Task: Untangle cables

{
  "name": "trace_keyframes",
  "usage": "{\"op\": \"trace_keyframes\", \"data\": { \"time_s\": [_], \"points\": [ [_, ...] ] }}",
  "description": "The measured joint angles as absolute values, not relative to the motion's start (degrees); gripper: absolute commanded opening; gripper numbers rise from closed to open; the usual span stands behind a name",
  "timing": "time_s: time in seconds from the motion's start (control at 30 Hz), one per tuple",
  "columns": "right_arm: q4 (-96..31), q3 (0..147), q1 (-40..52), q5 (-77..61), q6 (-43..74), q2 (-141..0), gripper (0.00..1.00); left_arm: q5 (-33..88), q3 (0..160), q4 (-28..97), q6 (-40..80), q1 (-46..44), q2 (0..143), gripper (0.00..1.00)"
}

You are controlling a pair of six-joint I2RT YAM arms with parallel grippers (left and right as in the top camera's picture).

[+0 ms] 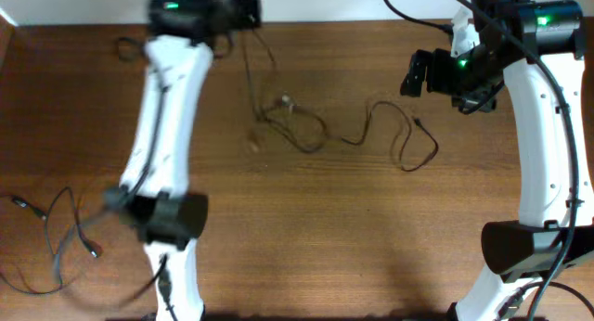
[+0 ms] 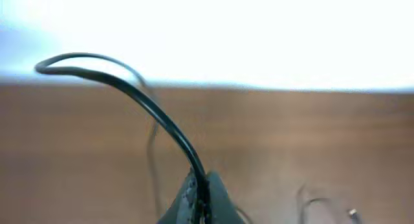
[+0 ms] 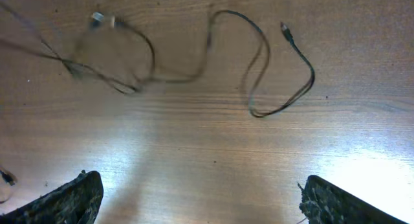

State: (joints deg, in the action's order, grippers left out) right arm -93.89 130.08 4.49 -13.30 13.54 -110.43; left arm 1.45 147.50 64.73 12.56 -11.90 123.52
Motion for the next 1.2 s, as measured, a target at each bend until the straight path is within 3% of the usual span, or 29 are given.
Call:
{"op": "trace_keyframes", "data": {
  "time_s": [0.13,0.53,0.73,1.0,1.2],
  "points": [
    [-93.7,130.1,4.5,-13.3,13.5,-110.4,0.99,1.5,151.4,64.8,3.5,-11.7,108.4,0.0],
    [-93.7,130.1,4.5,-13.3,13.5,-110.4,0.99,-1.6,151.2,56.2,-4.8,-10.5,94.4,0.0],
    [-93.7,130.1,4.5,-13.3,13.5,-110.4,0.99,-5.2,151.3,55.1,-6.4,1.2,95.5,0.0],
    [-93.2,130.1,4.5,-13.3,13.5,-110.4,0.99,-6.1,151.2,48.3,-6.5,20.1,112.3,0.0],
    [-92.4,130.1,4.5,-13.3,13.5,-110.4,0.99,-6.0,149.3,51.2,-4.5,33.6,118.5,0.0]
  ]
}}
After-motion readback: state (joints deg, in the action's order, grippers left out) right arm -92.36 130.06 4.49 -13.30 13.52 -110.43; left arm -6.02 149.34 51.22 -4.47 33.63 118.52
